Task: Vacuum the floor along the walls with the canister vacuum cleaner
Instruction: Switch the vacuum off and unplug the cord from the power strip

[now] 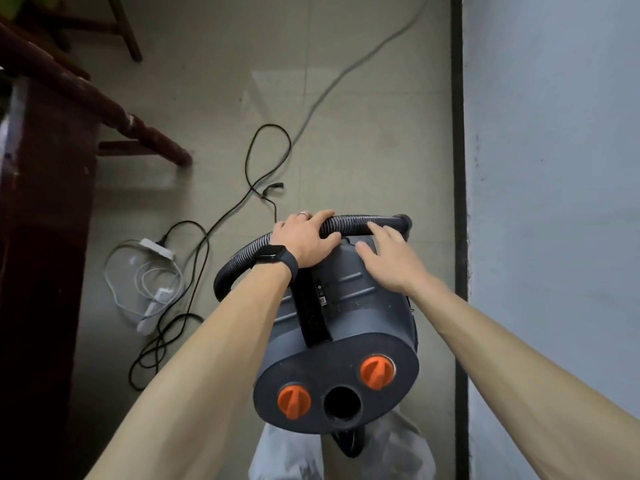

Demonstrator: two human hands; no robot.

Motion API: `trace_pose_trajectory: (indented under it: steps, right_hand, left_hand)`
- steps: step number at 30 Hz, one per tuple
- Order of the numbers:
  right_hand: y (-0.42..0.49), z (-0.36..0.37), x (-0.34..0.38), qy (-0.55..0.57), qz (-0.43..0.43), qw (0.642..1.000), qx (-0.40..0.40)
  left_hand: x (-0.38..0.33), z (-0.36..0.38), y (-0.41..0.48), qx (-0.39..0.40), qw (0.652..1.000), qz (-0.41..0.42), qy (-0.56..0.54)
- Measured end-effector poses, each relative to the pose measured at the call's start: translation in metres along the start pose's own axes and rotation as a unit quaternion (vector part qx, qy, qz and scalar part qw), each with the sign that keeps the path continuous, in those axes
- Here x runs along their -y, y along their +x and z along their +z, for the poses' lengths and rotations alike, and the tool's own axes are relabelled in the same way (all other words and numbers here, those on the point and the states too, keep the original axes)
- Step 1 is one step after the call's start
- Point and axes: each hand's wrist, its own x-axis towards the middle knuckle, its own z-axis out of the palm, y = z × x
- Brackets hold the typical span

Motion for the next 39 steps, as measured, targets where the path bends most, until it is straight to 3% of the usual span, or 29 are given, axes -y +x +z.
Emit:
trace_pose_trajectory:
  steps: [3,5,11,17,28,31,36,39]
  right_hand:
    - [-0.071,-0.001,0.0,0.02,-0.04,0.984,-0.172]
    - [-0.126,0.004,-0.006,0.0,-0.05,0.977,-0.207]
    - [-0.196,0.061,-0.029,-0.168,-0.046,0.984,-0.041]
    - [-0.202,0.074,-0.029,-0.108,-0.007,0.99,-0.087]
    - [-0.212,0.07,-0.006,-0.352,-0.044,0.935,-0.028]
    - [-0.213,0.07,-0.002,-0.366,-0.041,0.929,-0.033]
    - [-0.21,0.071,0.003,-0.342,-0.007,0.939,-0.022]
    - [-0.208,0.072,0.006,-0.328,0.013,0.944,-0.015]
  left_hand:
    - [0.0,0.0,0.001,-0.006,1.0,-0.005,-0.018]
    - [0.001,0.001,0.002,-0.006,1.0,-0.009,-0.021]
    - [-0.002,-0.004,-0.014,-0.036,0.999,-0.024,-0.016]
    - [0.007,-0.009,-0.06,-0.042,0.998,0.001,-0.041]
    - [0.015,0.034,-0.186,-0.023,0.989,0.054,-0.133]
    - [0.012,0.054,-0.221,-0.033,0.987,0.04,-0.152]
    - [0.009,0.085,-0.26,-0.051,0.994,0.018,-0.09]
    - [0.012,0.098,-0.271,-0.113,0.978,-0.03,-0.175]
